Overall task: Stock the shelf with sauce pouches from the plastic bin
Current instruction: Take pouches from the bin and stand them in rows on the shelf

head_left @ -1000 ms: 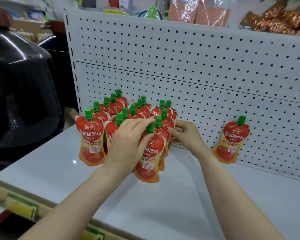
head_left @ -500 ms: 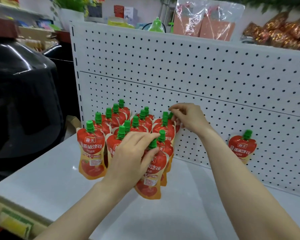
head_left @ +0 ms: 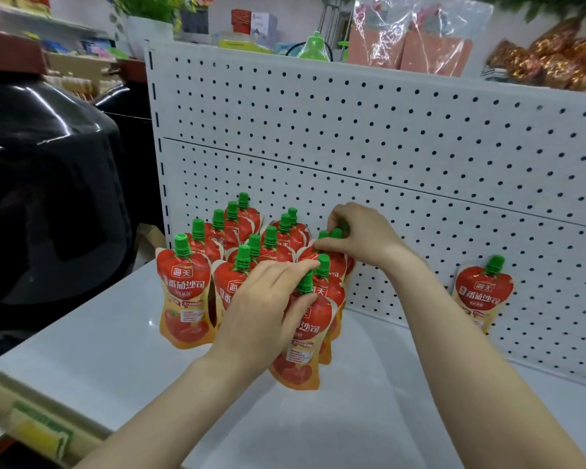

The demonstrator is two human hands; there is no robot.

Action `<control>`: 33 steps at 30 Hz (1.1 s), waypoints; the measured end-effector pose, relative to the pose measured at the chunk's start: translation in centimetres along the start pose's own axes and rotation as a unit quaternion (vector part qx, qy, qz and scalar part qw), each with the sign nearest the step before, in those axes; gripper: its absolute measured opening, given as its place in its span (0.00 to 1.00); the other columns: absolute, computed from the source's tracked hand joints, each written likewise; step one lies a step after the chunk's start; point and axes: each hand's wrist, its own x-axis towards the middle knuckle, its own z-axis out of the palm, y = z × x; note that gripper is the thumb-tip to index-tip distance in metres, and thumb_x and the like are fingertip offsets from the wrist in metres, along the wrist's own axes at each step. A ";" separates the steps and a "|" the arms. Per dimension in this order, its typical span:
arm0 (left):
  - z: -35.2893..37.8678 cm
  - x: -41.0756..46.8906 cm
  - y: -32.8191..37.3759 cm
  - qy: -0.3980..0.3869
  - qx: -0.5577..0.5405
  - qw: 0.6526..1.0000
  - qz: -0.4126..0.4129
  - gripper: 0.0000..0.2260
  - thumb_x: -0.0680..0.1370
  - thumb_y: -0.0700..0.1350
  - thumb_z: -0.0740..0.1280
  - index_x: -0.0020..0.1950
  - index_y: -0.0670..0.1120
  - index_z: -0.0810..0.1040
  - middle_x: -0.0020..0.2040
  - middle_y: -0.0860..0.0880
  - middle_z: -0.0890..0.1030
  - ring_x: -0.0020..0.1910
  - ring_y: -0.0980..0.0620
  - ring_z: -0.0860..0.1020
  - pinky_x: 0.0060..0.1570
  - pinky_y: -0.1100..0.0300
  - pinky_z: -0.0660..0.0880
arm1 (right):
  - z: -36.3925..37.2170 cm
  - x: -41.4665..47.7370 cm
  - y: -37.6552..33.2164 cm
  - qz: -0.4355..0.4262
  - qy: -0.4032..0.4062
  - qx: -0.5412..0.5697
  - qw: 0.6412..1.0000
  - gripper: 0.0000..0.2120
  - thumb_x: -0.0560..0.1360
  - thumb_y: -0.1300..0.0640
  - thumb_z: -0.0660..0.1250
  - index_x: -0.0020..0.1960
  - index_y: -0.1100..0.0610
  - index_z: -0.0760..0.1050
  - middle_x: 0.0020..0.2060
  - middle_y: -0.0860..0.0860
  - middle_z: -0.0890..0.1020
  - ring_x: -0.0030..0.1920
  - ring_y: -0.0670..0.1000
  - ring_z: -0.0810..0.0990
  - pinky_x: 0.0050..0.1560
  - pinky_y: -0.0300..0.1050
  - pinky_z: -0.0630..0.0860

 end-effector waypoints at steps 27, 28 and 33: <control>-0.3 -0.5 0.7 -0.021 0.009 0.999 -0.027 0.22 0.77 0.50 0.67 0.71 0.50 0.70 0.58 0.53 0.79 0.60 0.57 0.73 0.59 0.68 0.66 | 3.2 -5.9 2.7 0.106 0.032 0.247 0.963 0.37 0.67 0.57 0.79 0.71 0.46 0.65 0.58 0.47 0.78 0.51 0.49 0.82 0.42 0.35 0.75; -0.3 -0.5 0.7 -0.022 0.009 0.999 -0.028 0.22 0.77 0.50 0.67 0.71 0.50 0.70 0.58 0.53 0.79 0.60 0.57 0.73 0.59 0.68 0.66 | 3.3 -6.0 2.8 0.109 0.036 0.247 0.962 0.37 0.67 0.57 0.79 0.71 0.46 0.65 0.58 0.47 0.78 0.52 0.49 0.82 0.43 0.36 0.76; -0.4 -0.5 0.9 -0.017 0.012 0.999 -0.030 0.22 0.77 0.49 0.68 0.71 0.49 0.70 0.58 0.52 0.79 0.60 0.56 0.73 0.59 0.67 0.66 | 3.3 -6.3 3.1 0.118 0.051 0.249 0.960 0.36 0.68 0.55 0.79 0.71 0.46 0.66 0.56 0.47 0.77 0.48 0.43 0.80 0.42 0.36 0.76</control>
